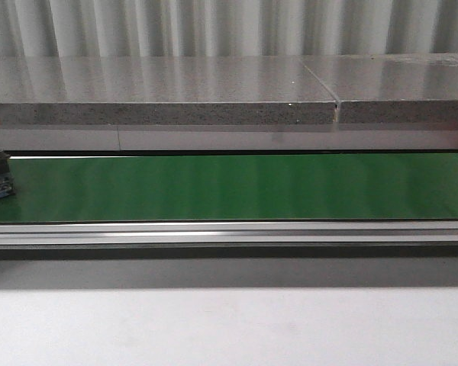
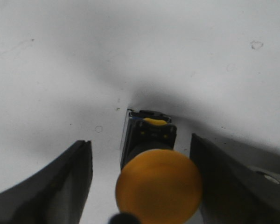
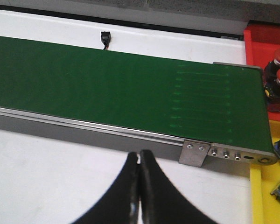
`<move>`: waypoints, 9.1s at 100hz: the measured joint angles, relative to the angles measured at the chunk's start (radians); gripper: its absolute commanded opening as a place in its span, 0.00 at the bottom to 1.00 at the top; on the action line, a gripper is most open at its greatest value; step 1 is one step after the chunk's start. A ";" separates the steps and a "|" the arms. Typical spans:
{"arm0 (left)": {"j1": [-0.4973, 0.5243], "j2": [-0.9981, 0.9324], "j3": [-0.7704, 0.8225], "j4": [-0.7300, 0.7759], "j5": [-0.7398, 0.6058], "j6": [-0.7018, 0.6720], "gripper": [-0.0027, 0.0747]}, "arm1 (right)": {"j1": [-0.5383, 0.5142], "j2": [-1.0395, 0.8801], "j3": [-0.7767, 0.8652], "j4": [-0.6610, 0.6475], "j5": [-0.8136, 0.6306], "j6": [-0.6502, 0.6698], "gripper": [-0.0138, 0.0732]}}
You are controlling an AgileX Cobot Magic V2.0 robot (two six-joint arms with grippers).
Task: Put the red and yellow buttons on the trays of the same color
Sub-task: 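Grasp a yellow-capped button with the left gripper, then set the yellow button on the belt start and open the left gripper, then lower the right gripper onto the red button at the belt end and grasp, then carry the red button into the red tray and open the right gripper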
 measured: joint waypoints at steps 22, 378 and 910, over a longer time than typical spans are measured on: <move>0.000 0.000 0.000 -0.002 0.000 0.000 0.40 | 0.000 0.000 0.000 0.000 0.000 0.000 0.08; -0.403 -1.332 1.053 -0.016 -0.488 0.151 0.01 | 0.000 0.000 0.000 0.000 0.000 0.000 0.08; -0.403 -1.658 1.235 -0.018 -0.514 0.151 0.01 | -0.640 1.598 -0.973 -0.023 0.053 0.000 0.41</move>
